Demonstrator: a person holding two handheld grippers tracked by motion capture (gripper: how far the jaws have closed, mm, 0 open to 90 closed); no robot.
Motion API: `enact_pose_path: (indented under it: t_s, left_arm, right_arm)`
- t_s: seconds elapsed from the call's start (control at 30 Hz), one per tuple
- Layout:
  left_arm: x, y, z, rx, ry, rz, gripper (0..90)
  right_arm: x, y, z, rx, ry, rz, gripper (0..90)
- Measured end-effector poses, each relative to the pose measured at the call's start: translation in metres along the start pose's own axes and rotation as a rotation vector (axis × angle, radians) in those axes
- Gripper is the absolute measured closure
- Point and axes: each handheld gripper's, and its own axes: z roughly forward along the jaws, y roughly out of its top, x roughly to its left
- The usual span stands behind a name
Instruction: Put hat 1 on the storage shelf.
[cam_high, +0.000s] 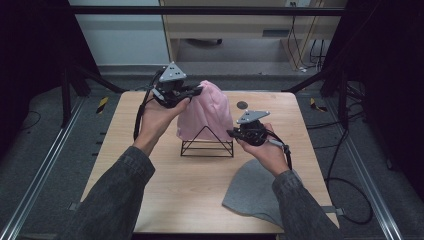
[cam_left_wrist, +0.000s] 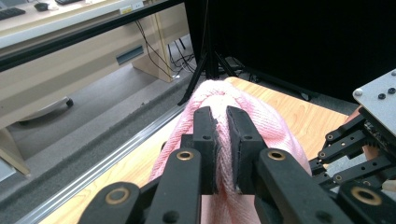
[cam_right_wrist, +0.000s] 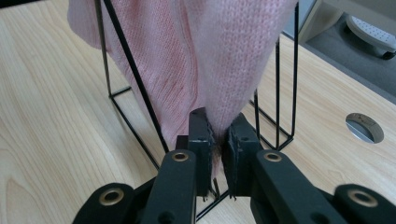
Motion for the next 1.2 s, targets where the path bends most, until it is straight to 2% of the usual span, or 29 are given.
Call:
enact_pose_path:
  t_s: [0.23,0.63,1.2]
  left_arm:
    - [-0.002,-0.007,0.002,0.013,-0.01,-0.001,82.1]
    - [-0.008,-0.014,0.007,0.02,-0.04,-0.008,81.9]
    - [-0.013,-0.015,0.008,0.043,-0.037,-0.012,81.8]
  right_arm:
    - [0.001,-0.005,0.002,0.022,-0.003,-0.014,82.4]
    - [-0.001,-0.014,0.004,0.042,0.0,0.001,82.1]
    - [-0.002,-0.017,0.004,0.062,0.002,-0.001,80.9]
